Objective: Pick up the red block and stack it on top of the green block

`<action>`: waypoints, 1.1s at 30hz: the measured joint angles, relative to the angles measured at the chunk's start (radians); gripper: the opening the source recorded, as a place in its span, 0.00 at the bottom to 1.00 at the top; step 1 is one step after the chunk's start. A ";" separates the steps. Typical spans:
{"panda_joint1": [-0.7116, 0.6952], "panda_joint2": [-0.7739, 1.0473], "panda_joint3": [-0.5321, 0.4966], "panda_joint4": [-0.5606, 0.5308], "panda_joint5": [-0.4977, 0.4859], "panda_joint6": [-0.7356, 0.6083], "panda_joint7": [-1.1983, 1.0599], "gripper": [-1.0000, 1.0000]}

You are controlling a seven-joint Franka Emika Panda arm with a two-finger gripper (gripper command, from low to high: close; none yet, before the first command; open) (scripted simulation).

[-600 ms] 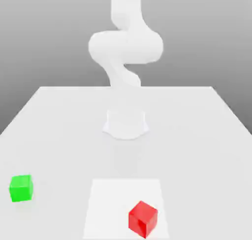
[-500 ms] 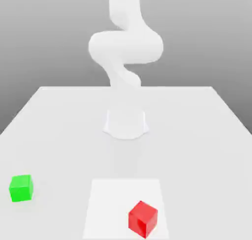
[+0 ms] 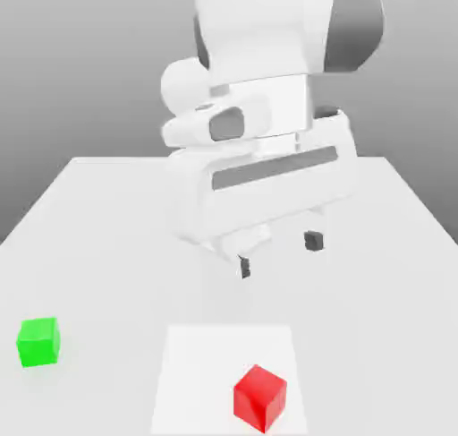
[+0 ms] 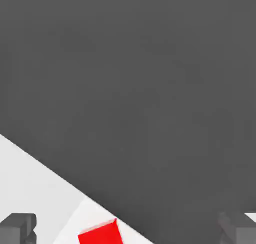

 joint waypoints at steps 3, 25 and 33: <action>0.005 0.103 0.006 -0.023 -0.018 0.045 -0.079 0.50; -0.033 0.241 -0.010 -0.057 -0.089 0.110 -0.186 0.00; -0.279 0.155 -0.215 -0.091 -0.096 0.055 -0.443 0.00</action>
